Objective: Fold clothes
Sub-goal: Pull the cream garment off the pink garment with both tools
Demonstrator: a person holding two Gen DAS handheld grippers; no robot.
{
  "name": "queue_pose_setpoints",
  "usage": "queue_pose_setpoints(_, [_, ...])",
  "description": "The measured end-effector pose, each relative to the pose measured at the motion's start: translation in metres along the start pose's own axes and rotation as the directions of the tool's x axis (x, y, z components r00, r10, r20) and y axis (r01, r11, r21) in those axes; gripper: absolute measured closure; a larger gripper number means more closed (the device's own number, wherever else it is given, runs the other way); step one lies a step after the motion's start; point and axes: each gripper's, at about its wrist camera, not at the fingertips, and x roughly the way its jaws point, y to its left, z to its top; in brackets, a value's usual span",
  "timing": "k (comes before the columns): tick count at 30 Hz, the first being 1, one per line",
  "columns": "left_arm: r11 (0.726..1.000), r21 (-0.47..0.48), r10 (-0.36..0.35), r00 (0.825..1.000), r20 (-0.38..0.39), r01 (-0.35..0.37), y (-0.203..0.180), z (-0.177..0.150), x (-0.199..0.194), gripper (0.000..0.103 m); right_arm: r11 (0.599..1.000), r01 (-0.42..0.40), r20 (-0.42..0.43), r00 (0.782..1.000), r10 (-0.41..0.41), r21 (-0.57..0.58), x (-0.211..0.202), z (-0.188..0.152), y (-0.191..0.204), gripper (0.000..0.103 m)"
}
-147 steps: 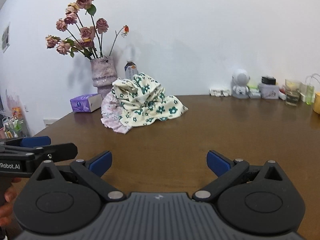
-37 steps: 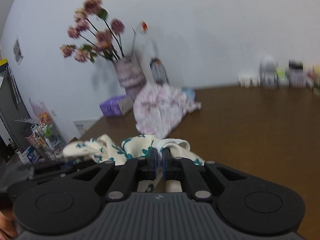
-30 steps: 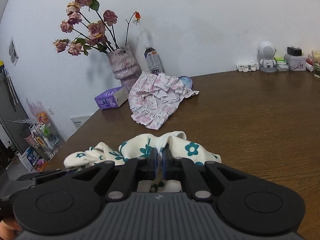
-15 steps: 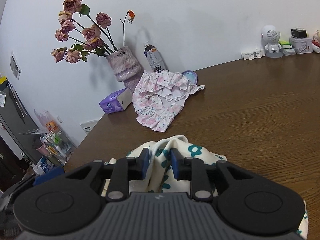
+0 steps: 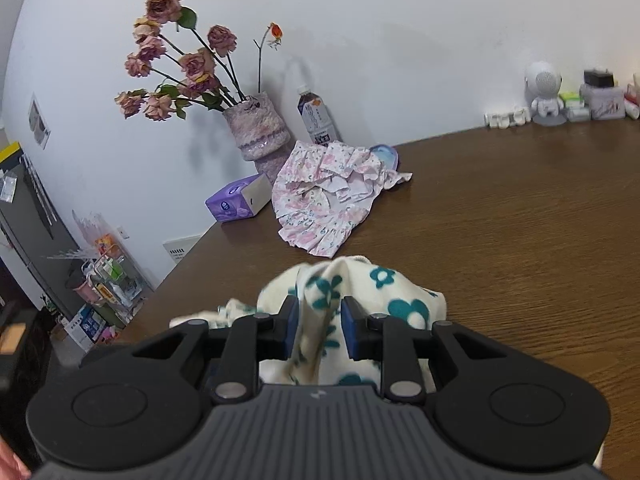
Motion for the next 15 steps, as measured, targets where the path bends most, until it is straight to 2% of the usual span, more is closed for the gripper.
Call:
queue_pose_setpoints(4, [0.998,0.009,0.065,0.995,0.072,-0.066,0.008,0.013,-0.016,0.1,0.999,0.02,0.025,1.0,-0.019,-0.035,-0.017,0.0,-0.003,0.079])
queue_pose_setpoints(8, [0.991,0.004,0.132,0.982,0.133,-0.134,0.018,0.024,-0.033,0.1,0.995,0.064,0.059,0.996,-0.06,-0.071,-0.029,-0.001,-0.004,0.066])
queue_pose_setpoints(15, [0.984,-0.003,0.176,0.977,0.123,-0.177,0.032,0.019,-0.041,0.1,0.987,0.111,0.074,0.992,-0.102,-0.119,-0.034,-0.008,0.001,0.06])
